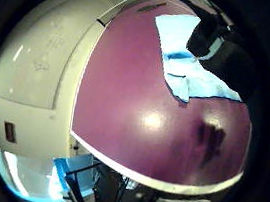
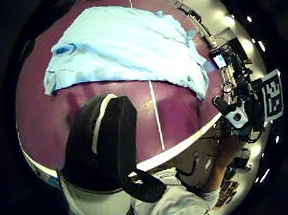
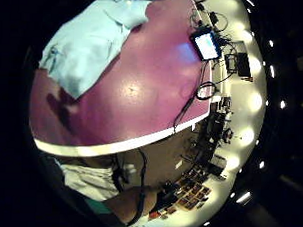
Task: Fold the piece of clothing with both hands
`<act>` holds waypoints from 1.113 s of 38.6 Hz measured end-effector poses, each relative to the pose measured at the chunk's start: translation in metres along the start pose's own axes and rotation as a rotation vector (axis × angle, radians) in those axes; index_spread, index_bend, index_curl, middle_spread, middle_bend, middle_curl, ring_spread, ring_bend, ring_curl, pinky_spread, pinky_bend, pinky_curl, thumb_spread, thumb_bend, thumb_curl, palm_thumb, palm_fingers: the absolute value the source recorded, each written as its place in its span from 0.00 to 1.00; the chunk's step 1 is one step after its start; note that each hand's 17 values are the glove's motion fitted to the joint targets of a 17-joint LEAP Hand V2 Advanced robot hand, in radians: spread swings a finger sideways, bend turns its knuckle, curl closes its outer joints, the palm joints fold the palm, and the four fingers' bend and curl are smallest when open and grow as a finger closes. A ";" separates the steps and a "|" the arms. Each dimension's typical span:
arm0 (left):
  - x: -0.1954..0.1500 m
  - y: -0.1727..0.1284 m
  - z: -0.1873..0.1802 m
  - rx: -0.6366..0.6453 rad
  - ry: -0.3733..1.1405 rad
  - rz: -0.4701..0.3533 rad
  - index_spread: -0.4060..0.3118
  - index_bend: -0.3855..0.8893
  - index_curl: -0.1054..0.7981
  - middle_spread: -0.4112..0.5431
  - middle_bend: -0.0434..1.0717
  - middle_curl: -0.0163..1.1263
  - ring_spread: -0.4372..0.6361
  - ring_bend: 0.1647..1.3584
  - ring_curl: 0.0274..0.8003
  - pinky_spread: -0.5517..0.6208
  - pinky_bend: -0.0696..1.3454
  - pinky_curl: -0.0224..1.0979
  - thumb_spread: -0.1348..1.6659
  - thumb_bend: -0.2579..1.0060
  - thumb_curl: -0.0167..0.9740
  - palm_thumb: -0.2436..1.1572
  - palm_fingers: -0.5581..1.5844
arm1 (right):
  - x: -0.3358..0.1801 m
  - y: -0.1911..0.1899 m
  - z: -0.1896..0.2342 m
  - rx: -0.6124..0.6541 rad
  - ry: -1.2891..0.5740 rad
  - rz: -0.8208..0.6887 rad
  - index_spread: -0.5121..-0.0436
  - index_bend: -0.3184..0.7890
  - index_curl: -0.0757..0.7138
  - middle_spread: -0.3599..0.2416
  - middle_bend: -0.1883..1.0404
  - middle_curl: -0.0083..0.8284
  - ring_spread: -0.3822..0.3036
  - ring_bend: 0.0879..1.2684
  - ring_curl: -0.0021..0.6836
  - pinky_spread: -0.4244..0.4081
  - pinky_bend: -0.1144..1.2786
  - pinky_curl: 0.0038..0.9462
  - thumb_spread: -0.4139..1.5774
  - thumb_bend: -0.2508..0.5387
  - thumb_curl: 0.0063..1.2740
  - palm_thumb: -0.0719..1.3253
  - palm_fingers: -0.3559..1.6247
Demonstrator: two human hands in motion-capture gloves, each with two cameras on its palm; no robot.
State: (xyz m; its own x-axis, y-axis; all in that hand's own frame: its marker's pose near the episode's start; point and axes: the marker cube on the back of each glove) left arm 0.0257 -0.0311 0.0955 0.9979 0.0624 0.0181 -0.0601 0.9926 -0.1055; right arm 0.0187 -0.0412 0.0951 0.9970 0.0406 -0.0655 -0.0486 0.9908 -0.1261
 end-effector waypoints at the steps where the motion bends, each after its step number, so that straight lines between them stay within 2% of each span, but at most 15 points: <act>1: 0.001 0.003 -0.001 -0.009 -0.001 0.002 0.43 0.36 0.39 0.41 0.17 0.27 0.45 0.37 0.40 0.65 0.36 0.34 0.76 0.19 0.22 0.31 0.48 | -0.001 0.004 -0.001 -0.019 -0.007 0.000 0.32 0.33 0.33 0.65 0.29 0.31 0.80 0.17 0.29 0.81 0.48 0.36 0.82 0.42 0.17 0.32 0.17; 3: 0.001 0.011 -0.011 -0.005 -0.020 -0.011 0.44 0.37 0.38 0.42 0.18 0.27 0.45 0.37 0.40 0.65 0.37 0.35 0.76 0.19 0.22 0.31 0.47 | -0.001 0.011 -0.001 -0.069 -0.014 0.011 0.33 0.36 0.33 0.66 0.30 0.32 0.80 0.16 0.30 0.81 0.49 0.36 0.82 0.41 0.17 0.32 0.16; 6: 0.000 0.016 -0.018 0.000 -0.037 -0.021 0.46 0.37 0.37 0.42 0.19 0.27 0.46 0.39 0.40 0.65 0.38 0.36 0.76 0.19 0.22 0.30 0.46 | 0.002 0.020 0.002 -0.140 -0.013 0.045 0.36 0.32 0.29 0.66 0.28 0.31 0.80 0.22 0.33 0.79 0.58 0.39 0.82 0.39 0.18 0.34 0.18; 12: -0.006 0.019 -0.005 -0.119 -0.090 -0.024 0.48 0.39 0.37 0.43 0.19 0.28 0.46 0.40 0.40 0.65 0.40 0.36 0.75 0.19 0.23 0.29 0.46 | 0.005 0.015 0.017 -0.179 -0.051 0.014 0.39 0.35 0.27 0.65 0.32 0.33 0.79 0.27 0.36 0.77 0.61 0.41 0.81 0.37 0.19 0.36 0.19; 13: -0.006 0.018 -0.003 -0.116 -0.112 -0.024 0.47 0.39 0.37 0.42 0.19 0.28 0.46 0.40 0.40 0.65 0.40 0.36 0.75 0.19 0.23 0.29 0.46 | 0.005 0.015 0.019 -0.177 -0.069 0.003 0.40 0.37 0.28 0.64 0.32 0.33 0.78 0.28 0.37 0.76 0.61 0.41 0.81 0.37 0.19 0.37 0.20; 14: -0.007 0.016 -0.002 -0.087 -0.135 -0.021 0.43 0.47 0.40 0.39 0.18 0.28 0.43 0.39 0.40 0.64 0.37 0.35 0.76 0.21 0.23 0.31 0.49 | 0.006 0.015 0.021 -0.168 -0.082 -0.001 0.39 0.43 0.30 0.59 0.34 0.35 0.72 0.29 0.38 0.74 0.58 0.39 0.81 0.39 0.19 0.39 0.25; 18: -0.008 -0.004 -0.004 0.154 -0.222 0.001 0.39 0.47 0.43 0.32 0.20 0.28 0.37 0.38 0.39 0.60 0.34 0.34 0.80 0.24 0.25 0.37 0.54 | 0.014 0.008 0.019 -0.003 -0.016 0.033 0.37 0.53 0.37 0.47 0.38 0.37 0.59 0.28 0.36 0.70 0.48 0.34 0.83 0.42 0.20 0.44 0.35; 20: -0.006 -0.004 -0.005 0.218 -0.243 0.014 0.37 0.48 0.45 0.30 0.19 0.29 0.34 0.39 0.39 0.58 0.32 0.34 0.82 0.25 0.25 0.39 0.56 | 0.015 0.002 0.016 0.135 0.040 0.014 0.35 0.59 0.42 0.41 0.39 0.39 0.52 0.27 0.37 0.67 0.45 0.34 0.84 0.44 0.21 0.47 0.41; 21: -0.002 -0.004 -0.005 0.243 -0.241 0.024 0.34 0.48 0.46 0.27 0.23 0.30 0.30 0.40 0.40 0.54 0.31 0.33 0.82 0.28 0.27 0.44 0.62 | 0.015 -0.001 0.016 0.194 0.063 -0.004 0.35 0.61 0.44 0.38 0.40 0.39 0.47 0.29 0.38 0.64 0.42 0.32 0.85 0.47 0.21 0.50 0.46; 24: 0.007 -0.004 -0.005 0.312 -0.226 0.057 0.29 0.48 0.48 0.22 0.23 0.30 0.23 0.39 0.38 0.48 0.27 0.32 0.83 0.30 0.29 0.49 0.68 | 0.019 -0.023 0.038 0.277 0.113 -0.057 0.35 0.62 0.46 0.30 0.40 0.40 0.35 0.32 0.39 0.57 0.38 0.30 0.86 0.51 0.22 0.56 0.56; 27: 0.004 0.002 0.001 0.277 -0.257 0.072 0.23 0.51 0.51 0.17 0.28 0.33 0.17 0.37 0.39 0.42 0.23 0.31 0.81 0.31 0.31 0.54 0.77 | 0.028 -0.034 0.062 0.240 0.138 -0.078 0.36 0.59 0.49 0.25 0.40 0.41 0.27 0.35 0.42 0.49 0.38 0.31 0.86 0.54 0.23 0.61 0.64; 31: -0.017 0.000 0.041 0.156 -0.314 0.060 0.18 0.50 0.53 0.12 0.33 0.37 0.12 0.34 0.41 0.35 0.20 0.32 0.79 0.32 0.33 0.59 0.80 | 0.033 -0.013 0.053 0.141 0.084 -0.136 0.37 0.50 0.49 0.20 0.41 0.44 0.19 0.37 0.46 0.40 0.37 0.32 0.86 0.56 0.24 0.64 0.71; 33: -0.023 0.007 0.042 0.146 -0.286 0.069 0.16 0.49 0.54 0.11 0.36 0.38 0.11 0.33 0.41 0.33 0.18 0.33 0.77 0.31 0.34 0.60 0.81 | 0.036 -0.001 0.045 0.089 0.053 -0.175 0.37 0.44 0.49 0.17 0.43 0.45 0.15 0.40 0.49 0.37 0.36 0.33 0.85 0.55 0.24 0.65 0.75; 38: -0.026 0.042 0.001 0.144 -0.197 0.115 0.14 0.47 0.56 0.08 0.37 0.40 0.08 0.35 0.44 0.30 0.17 0.33 0.75 0.30 0.35 0.63 0.83 | 0.048 0.017 0.021 -0.022 0.020 -0.249 0.37 0.39 0.49 0.15 0.44 0.48 0.12 0.45 0.55 0.31 0.35 0.35 0.84 0.54 0.24 0.68 0.78; 43: -0.025 0.073 -0.062 0.124 -0.147 0.148 0.12 0.45 0.58 0.06 0.38 0.42 0.06 0.38 0.46 0.28 0.16 0.32 0.75 0.29 0.35 0.65 0.83 | 0.050 0.041 -0.035 -0.084 -0.029 -0.299 0.37 0.39 0.48 0.14 0.45 0.50 0.12 0.48 0.57 0.28 0.34 0.35 0.84 0.54 0.23 0.70 0.79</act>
State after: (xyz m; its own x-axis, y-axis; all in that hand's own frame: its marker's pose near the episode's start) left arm -0.0021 0.0330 0.0263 0.9643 0.2133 0.1567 -0.2167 0.9762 0.0047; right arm 0.0645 -0.0034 0.0521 0.9692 -0.2458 0.0147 0.2430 0.9454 -0.2173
